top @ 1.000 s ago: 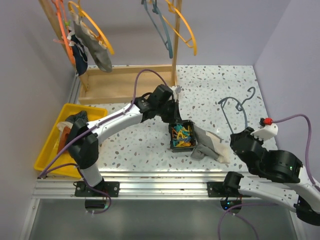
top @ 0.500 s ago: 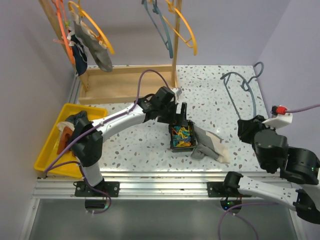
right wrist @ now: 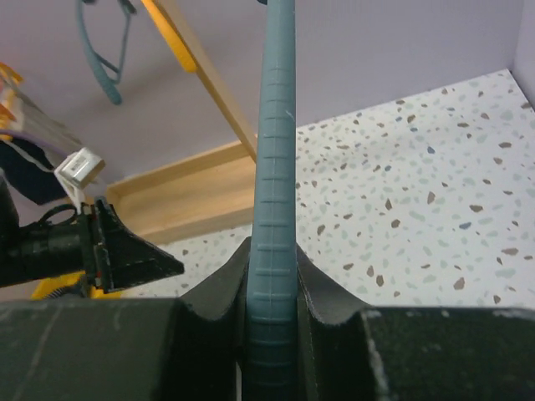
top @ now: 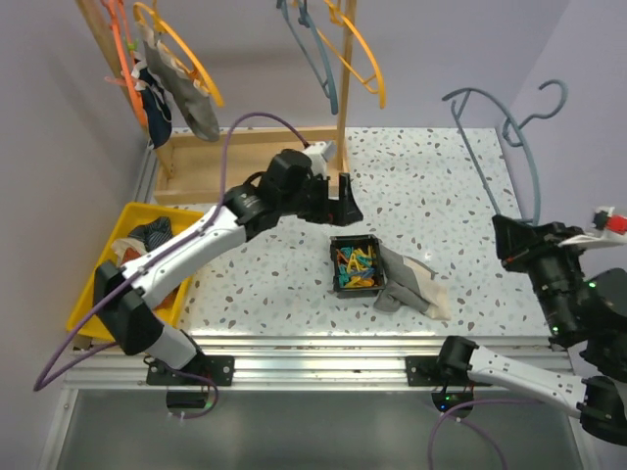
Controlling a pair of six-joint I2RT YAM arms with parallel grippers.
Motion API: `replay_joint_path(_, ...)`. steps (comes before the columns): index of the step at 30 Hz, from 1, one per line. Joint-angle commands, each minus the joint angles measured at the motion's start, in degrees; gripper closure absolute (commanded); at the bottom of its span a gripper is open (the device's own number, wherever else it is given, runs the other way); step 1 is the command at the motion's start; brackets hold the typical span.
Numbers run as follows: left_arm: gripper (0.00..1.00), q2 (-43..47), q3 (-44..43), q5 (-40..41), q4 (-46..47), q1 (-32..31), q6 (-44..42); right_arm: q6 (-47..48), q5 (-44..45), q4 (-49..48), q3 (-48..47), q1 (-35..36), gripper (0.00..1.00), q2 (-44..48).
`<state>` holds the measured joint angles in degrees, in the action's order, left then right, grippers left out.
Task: Remove the underwear clipped to the hanger
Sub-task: Place the clamp in the bin.
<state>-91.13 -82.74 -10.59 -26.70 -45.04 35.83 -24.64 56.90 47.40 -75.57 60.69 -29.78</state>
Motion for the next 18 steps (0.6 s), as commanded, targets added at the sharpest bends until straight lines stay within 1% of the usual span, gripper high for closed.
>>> replay_joint_path(1,0.0,10.2,-0.3,0.5,5.0,2.8,1.2,6.5,-2.8,-10.7,-2.3,-0.1,1.0,3.2)
replay_joint_path(3,0.0,12.9,1.3,0.4,5.2,4.4,1.7,7.7,-4.6,-13.1,-3.1,-0.1,1.0,4.6)
replay_joint_path(4,0.0,15.8,2.8,0.4,5.2,4.9,1.8,8.2,-7.7,-14.6,-2.9,-0.1,1.0,5.3)
replay_joint_path(6,0.0,18.5,4.5,1.4,4.9,5.8,2.1,9.3,-11.6,-19.3,-2.5,0.0,1.0,6.1)
replay_joint_path(7,0.0,21.3,6.1,1.9,5.0,6.1,2.3,9.4,-16.2,-19.9,-3.1,0.0,1.0,5.5)
replay_joint_path(10,0.0,26.5,8.7,5.1,4.1,6.3,3.1,8.5,-24.5,-17.3,-8.3,0.0,1.0,-0.8)
replay_joint_path(11,0.0,27.8,9.3,7.1,3.8,6.4,3.8,7.9,-30.0,-16.0,-9.7,0.0,1.0,-3.2)
replay_joint_path(12,0.0,30.2,10.3,8.0,3.0,6.5,4.2,7.9,-31.7,-15.8,-12.0,0.0,1.0,-7.2)
replay_joint_path(14,0.0,32.5,11.0,10.2,2.2,6.5,4.7,8.4,-37.4,-15.1,-14.0,0.0,1.0,-11.5)
replay_joint_path(15,0.0,34.5,11.5,10.5,0.9,6.5,4.9,8.7,-39.0,-15.1,-15.4,0.0,1.0,-15.4)
replay_joint_path(16,0.0,35.5,11.6,12.9,0.2,6.5,4.9,9.3,-40.5,-15.2,-15.9,0.0,1.0,-17.1)
replay_joint_path(18,0.0,38.3,12.0,14.4,-2.0,6.5,5.1,10.6,-43.5,-16.5,-17.2,0.0,1.0,-20.6)
